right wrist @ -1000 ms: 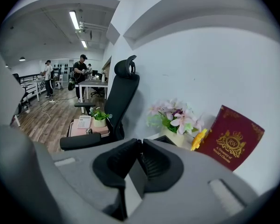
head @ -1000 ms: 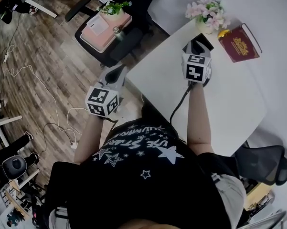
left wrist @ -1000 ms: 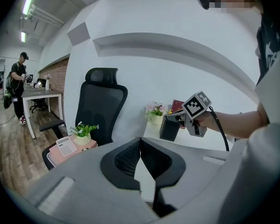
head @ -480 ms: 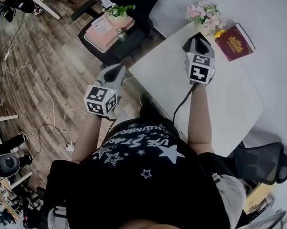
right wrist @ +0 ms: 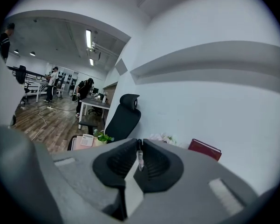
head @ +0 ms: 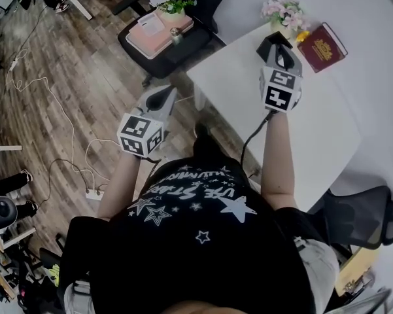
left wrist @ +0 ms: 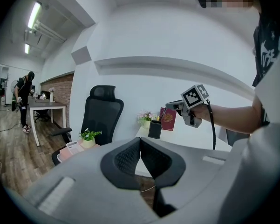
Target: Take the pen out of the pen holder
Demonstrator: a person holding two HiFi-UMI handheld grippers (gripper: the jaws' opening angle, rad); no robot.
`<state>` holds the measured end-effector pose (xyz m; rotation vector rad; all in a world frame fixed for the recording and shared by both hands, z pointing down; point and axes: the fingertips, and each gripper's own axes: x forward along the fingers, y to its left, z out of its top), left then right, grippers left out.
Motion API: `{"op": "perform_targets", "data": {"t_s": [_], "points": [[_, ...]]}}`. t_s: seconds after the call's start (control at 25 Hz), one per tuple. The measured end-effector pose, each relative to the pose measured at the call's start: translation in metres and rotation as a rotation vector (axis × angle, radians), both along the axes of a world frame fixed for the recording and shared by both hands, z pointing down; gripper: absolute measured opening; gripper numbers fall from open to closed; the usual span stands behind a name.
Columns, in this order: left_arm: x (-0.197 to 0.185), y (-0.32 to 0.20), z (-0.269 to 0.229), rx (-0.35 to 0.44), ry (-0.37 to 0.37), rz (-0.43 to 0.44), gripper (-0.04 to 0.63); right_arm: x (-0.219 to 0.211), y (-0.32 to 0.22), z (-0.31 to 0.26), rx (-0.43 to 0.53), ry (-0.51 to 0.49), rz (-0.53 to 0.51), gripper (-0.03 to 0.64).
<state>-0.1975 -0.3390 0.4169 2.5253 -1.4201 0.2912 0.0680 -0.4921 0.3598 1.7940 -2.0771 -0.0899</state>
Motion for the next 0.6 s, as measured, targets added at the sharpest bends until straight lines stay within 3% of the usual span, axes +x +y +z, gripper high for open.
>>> {"op": "perform_targets", "data": {"t_s": [0.28,0.6], "points": [[-0.011,0.083,0.011,-0.016,0.008,-0.008,0.011,-0.022,0.088,0.018,-0.038,-0.001,-0.038,0.041],[0.002,0.17,0.032,-0.079,0.029,0.049,0.011,-0.025,0.203,0.055,-0.133,-0.018,-0.042,0.041]]}}
